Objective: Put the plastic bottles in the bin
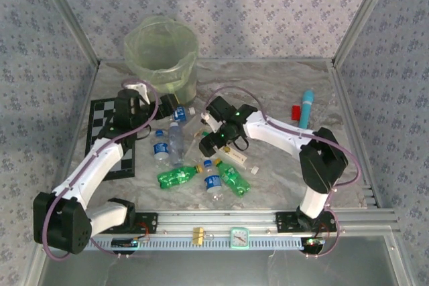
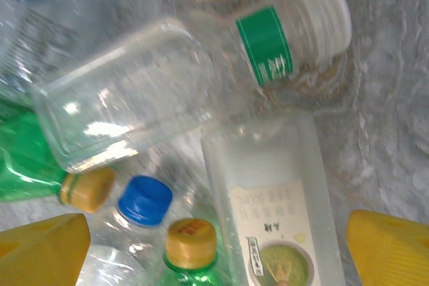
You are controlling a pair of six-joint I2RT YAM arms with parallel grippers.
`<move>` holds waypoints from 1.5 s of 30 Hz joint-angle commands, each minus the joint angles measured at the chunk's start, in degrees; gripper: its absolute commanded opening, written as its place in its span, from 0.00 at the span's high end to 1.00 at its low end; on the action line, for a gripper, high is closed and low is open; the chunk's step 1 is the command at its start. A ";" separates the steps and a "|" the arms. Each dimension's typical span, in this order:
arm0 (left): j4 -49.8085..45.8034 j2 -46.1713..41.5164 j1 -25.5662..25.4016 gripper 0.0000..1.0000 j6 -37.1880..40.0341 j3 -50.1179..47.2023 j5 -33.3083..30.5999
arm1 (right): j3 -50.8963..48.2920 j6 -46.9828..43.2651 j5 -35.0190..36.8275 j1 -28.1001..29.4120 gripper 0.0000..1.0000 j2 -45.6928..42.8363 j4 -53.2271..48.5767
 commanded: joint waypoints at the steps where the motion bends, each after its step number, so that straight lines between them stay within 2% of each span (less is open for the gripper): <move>1: 5.86 -1.01 -1.18 0.04 -4.72 -1.68 0.39 | 3.10 -2.84 5.21 0.83 0.00 1.80 -6.85; 6: 5.45 -0.44 -1.90 0.04 -4.39 -3.31 -0.57 | 4.52 -3.45 5.47 1.10 0.01 4.67 -6.30; 12: 6.32 -0.35 -2.20 0.03 -3.43 -4.60 -2.17 | 6.92 -3.87 3.96 0.77 0.09 8.50 -5.82; 25: 5.54 1.03 -2.34 0.02 -5.08 -5.40 -4.60 | 6.85 -4.93 5.37 -0.70 0.19 12.78 -5.07; 32: 5.64 2.74 -2.42 0.02 -5.74 -4.13 -3.45 | 5.71 -5.78 4.95 -1.59 0.36 12.26 -3.83; 41: 6.08 3.47 -2.92 0.02 -6.23 -3.53 -3.01 | 5.17 -6.24 6.45 -2.25 0.36 13.43 -2.85; 45: 6.08 3.83 -3.11 0.02 -6.32 -3.26 -3.02 | 5.04 -6.40 7.79 -2.25 0.31 14.08 -2.63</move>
